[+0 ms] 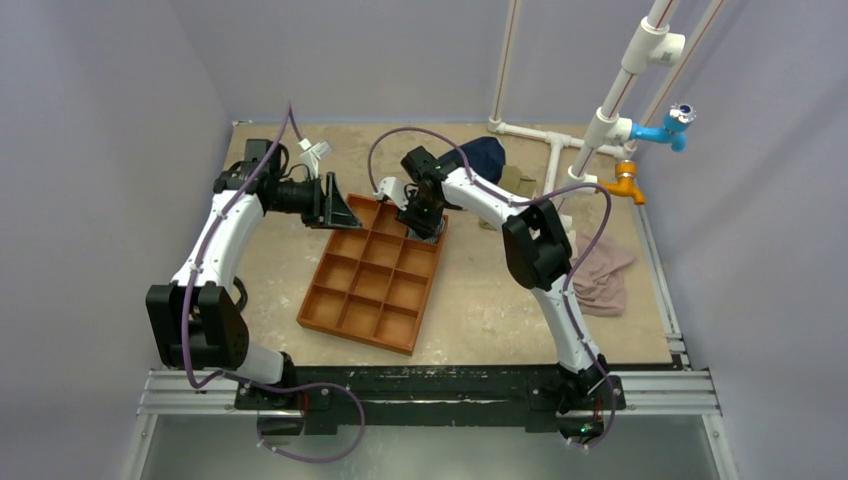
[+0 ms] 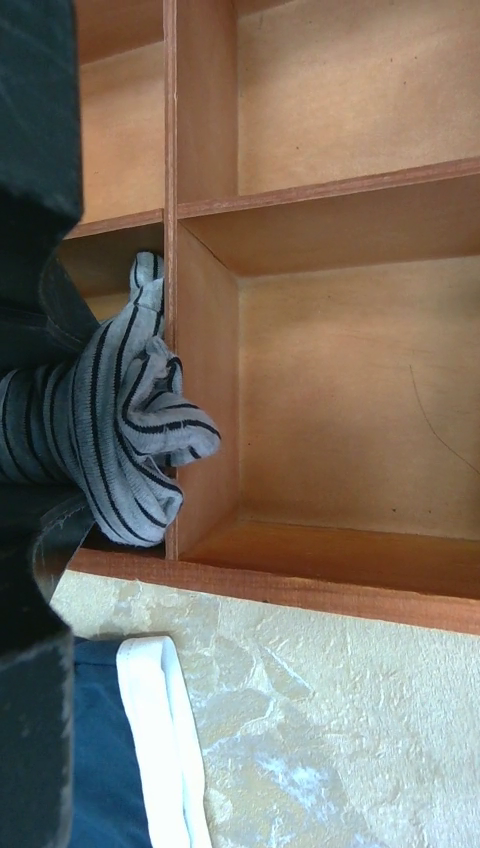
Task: Roll the underwear
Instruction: Place the underwear in the storage box.
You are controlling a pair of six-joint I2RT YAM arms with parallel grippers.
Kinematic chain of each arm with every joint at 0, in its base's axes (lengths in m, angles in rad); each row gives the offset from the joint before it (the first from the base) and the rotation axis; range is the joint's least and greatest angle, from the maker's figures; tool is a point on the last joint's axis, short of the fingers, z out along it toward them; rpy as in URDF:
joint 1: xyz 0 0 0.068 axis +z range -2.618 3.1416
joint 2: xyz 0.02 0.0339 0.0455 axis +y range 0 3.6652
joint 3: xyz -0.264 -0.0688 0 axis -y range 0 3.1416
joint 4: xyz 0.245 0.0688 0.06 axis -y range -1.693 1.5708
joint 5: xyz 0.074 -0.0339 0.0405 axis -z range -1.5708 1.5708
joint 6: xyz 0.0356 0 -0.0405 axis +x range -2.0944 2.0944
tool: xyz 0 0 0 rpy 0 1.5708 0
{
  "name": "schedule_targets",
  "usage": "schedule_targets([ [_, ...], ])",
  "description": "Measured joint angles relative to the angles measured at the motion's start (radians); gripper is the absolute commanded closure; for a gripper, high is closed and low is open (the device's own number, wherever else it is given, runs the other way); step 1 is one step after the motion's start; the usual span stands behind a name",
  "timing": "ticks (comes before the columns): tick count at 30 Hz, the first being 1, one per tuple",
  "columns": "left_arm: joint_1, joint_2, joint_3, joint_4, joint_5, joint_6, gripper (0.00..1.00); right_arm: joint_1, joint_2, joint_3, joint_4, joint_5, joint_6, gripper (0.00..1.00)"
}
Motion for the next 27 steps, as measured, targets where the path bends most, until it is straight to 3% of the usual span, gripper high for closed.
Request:
schedule_targets([
  [27, 0.055, 0.006, 0.009, -0.041, 0.042, 0.025, 0.49, -0.01, 0.165, 0.23, -0.221, 0.009, -0.027, 1.0],
])
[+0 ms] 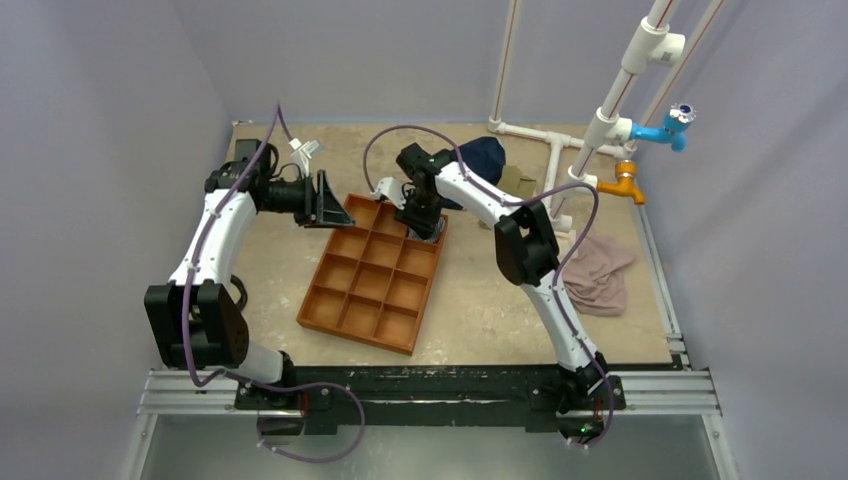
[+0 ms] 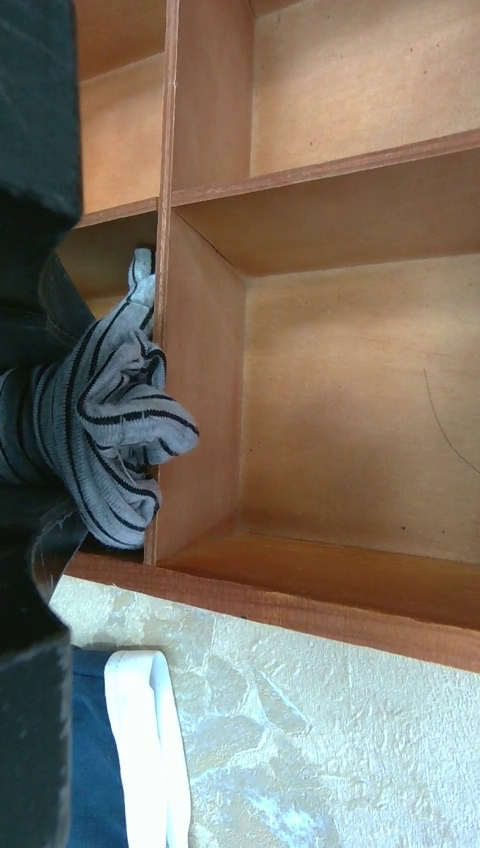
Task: Roll the underwear
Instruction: Place the underwear in the storage box.
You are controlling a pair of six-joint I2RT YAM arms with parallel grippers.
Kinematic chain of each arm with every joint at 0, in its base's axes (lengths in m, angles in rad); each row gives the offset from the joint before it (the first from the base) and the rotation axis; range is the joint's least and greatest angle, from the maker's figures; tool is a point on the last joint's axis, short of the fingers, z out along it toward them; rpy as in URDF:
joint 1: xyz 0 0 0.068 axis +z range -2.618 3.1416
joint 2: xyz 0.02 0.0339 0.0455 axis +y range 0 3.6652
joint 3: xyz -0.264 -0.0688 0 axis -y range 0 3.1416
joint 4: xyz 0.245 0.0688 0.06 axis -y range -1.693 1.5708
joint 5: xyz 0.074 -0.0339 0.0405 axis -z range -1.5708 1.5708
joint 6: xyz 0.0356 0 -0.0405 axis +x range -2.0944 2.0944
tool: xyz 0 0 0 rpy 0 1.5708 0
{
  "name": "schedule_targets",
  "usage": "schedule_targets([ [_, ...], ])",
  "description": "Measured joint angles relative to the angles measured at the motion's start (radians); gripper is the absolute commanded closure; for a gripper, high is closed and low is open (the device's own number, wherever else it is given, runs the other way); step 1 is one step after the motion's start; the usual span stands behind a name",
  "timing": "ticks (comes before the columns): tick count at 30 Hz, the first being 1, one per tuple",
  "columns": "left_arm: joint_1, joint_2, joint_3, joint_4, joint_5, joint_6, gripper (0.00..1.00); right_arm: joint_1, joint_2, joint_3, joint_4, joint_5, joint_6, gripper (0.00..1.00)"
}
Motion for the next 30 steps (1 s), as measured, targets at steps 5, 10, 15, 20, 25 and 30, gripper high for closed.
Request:
schedule_targets([
  [5, 0.01, 0.006, 0.01, -0.016, 0.005, 0.008, 0.49, 0.004, 0.001, 0.002, -0.003, 0.021, 0.0, 1.0],
  [10, 0.012, 0.02, 0.022, -0.029, 0.009, 0.016, 0.49, 0.017, 0.0, 0.002, -0.003, 0.064, 0.004, 0.98],
  [15, 0.012, 0.023, 0.027, -0.041, 0.011, 0.016, 0.49, 0.029, -0.011, -0.01, 0.004, 0.104, 0.007, 0.77],
  [20, 0.012, 0.023, 0.031, -0.044, 0.01, 0.016, 0.49, 0.031, -0.021, -0.018, 0.009, 0.106, 0.008, 0.56],
  [25, 0.012, 0.023, 0.031, -0.047, 0.01, 0.016, 0.5, 0.029, -0.04, -0.022, -0.006, 0.079, 0.009, 0.42],
  [30, 0.012, 0.023, 0.031, -0.049, 0.01, 0.019, 0.5, 0.02, -0.058, -0.027, -0.021, 0.04, -0.002, 0.38],
])
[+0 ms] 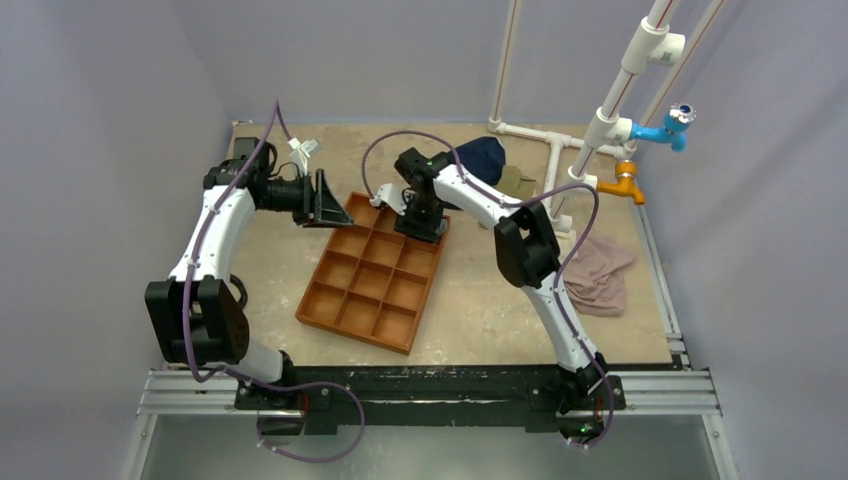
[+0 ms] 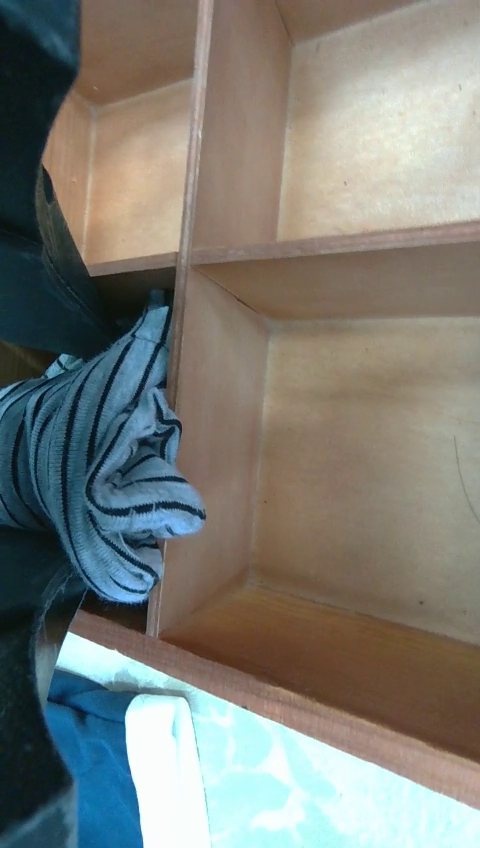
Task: Roll the underwear
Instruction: Place the underwear in the storage box.
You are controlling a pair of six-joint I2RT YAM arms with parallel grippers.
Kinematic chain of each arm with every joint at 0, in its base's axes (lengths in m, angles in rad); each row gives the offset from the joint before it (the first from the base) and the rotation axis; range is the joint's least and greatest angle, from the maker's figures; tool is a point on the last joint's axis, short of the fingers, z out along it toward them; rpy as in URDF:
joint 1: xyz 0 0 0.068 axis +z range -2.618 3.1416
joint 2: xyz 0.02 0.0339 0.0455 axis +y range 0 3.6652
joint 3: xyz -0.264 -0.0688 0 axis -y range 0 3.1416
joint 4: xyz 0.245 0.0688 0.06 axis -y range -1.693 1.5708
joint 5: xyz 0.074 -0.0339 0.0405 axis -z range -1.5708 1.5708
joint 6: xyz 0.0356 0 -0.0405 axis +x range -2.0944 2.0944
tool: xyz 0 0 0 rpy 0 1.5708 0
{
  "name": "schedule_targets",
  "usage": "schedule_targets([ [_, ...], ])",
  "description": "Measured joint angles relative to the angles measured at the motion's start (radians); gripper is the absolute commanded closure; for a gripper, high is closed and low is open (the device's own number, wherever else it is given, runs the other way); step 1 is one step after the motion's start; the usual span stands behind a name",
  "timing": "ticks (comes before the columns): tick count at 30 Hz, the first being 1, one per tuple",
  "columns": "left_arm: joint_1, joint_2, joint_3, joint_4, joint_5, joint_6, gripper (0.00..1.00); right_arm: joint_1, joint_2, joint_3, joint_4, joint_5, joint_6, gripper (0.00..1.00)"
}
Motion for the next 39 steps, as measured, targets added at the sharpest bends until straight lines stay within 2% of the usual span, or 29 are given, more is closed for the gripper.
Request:
schedule_targets([
  [16, 0.009, 0.001, 0.0, -0.001, 0.0, 0.004, 0.5, -0.041, -0.027, 0.003, -0.025, -0.085, 0.044, 0.34],
  [32, 0.021, 0.006, 0.0, -0.001, 0.0, 0.003, 0.5, -0.075, -0.042, 0.003, -0.05, -0.066, 0.059, 0.31],
  [39, 0.024, 0.011, 0.0, -0.001, 0.0, 0.003, 0.5, -0.088, -0.098, -0.056, -0.004, -0.087, 0.066, 0.32],
])
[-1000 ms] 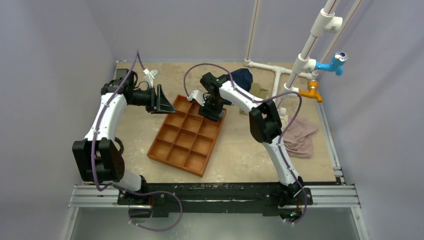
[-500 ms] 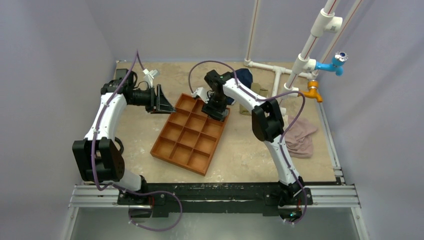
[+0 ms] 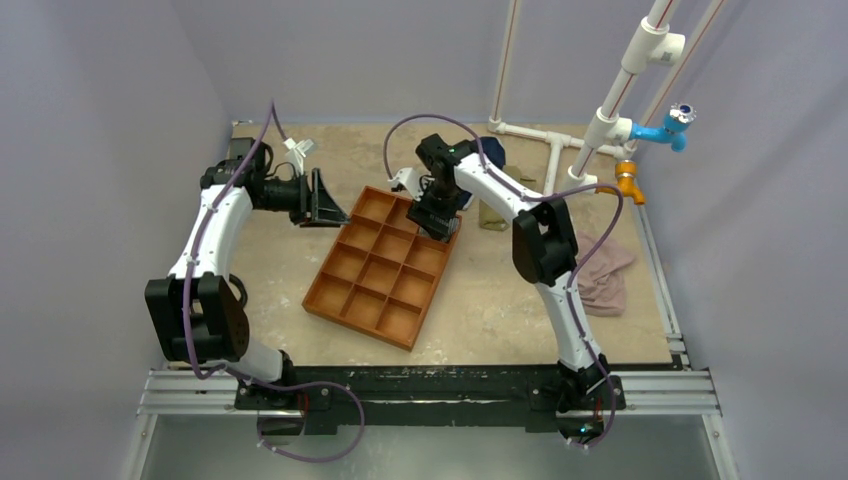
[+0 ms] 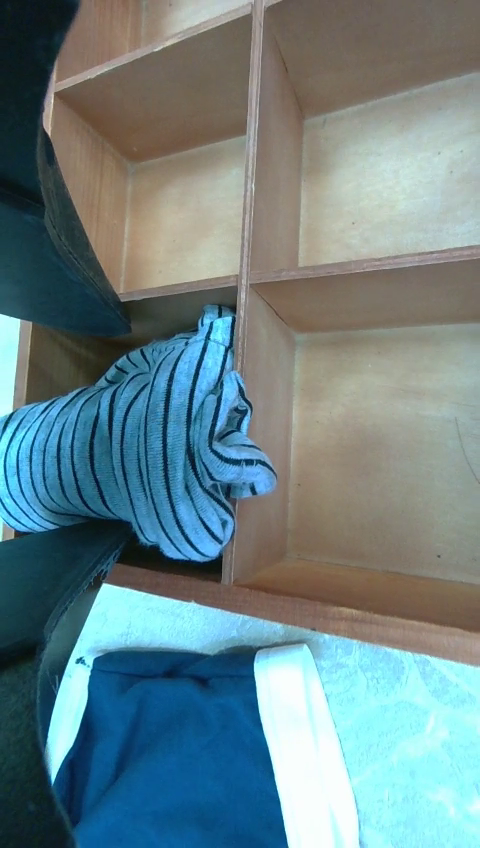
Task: Roll the underwear
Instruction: Place the underwear in the storage box.
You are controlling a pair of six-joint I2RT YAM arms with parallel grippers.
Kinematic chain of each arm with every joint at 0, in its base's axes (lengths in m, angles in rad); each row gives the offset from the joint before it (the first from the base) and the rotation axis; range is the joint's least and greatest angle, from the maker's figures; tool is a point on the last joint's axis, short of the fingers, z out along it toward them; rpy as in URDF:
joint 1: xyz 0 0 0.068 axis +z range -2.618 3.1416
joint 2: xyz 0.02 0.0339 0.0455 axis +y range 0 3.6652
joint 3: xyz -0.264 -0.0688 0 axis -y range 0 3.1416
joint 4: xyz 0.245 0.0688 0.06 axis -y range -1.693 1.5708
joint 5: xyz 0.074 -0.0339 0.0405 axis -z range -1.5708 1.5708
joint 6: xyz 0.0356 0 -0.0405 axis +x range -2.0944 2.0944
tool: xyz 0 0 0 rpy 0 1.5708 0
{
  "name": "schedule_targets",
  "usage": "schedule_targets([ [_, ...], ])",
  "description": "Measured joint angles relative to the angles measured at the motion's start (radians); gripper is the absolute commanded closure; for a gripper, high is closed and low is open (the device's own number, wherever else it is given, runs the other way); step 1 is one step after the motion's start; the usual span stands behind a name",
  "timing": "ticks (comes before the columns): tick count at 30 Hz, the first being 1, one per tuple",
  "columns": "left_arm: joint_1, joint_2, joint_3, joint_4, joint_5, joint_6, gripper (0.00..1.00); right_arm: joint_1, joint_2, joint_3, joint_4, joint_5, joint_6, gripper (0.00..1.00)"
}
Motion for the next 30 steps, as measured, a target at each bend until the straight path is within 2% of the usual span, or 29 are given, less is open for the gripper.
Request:
schedule_targets([
  [16, 0.003, 0.013, 0.0, 0.0, 0.0, 0.0, 0.5, -0.011, -0.036, 0.0, 0.029, -0.033, 0.022, 0.32],
  [24, 0.016, 0.013, 0.0, 0.0, 0.0, 0.0, 0.5, -0.015, -0.053, 0.0, 0.097, -0.042, 0.041, 0.37],
  [30, 0.019, 0.013, 0.0, 0.0, 0.0, 0.0, 0.51, -0.016, -0.052, 0.0, 0.126, -0.05, 0.05, 0.44],
])
